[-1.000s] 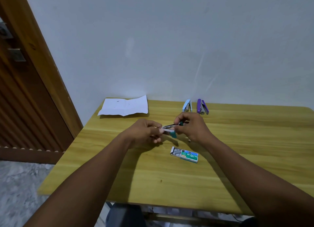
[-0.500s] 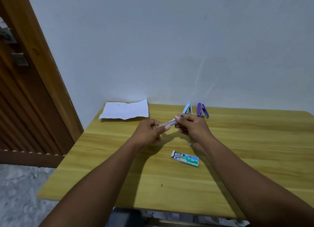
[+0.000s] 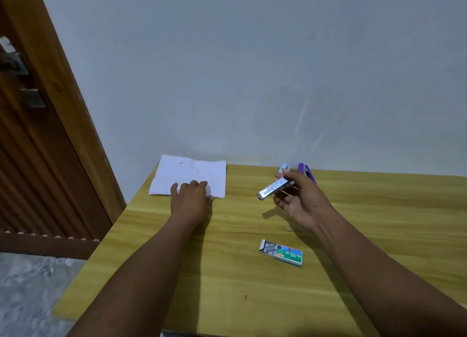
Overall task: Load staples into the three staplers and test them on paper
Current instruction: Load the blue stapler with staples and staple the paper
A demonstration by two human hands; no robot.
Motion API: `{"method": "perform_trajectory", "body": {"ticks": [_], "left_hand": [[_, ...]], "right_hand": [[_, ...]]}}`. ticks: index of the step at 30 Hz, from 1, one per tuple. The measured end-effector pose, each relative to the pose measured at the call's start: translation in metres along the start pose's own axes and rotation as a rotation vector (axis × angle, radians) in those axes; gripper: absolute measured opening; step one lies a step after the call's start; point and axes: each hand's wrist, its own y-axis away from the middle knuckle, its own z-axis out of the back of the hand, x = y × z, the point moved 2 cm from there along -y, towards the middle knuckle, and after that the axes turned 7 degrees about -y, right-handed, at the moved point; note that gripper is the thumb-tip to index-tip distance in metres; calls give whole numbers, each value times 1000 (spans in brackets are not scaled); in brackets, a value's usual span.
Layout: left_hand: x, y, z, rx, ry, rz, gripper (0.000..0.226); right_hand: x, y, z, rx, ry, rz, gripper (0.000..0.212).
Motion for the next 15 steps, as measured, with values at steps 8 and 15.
{"method": "perform_trajectory", "body": {"ticks": [8,15], "left_hand": [[-14,25,14,-315,711,133,19],[-25,30,55,-199,1374,395,32]], "right_hand": [[-14,-7,-7,-7,73,-110,11],[-30,-1,-19,-35,234,-128,34]]}}
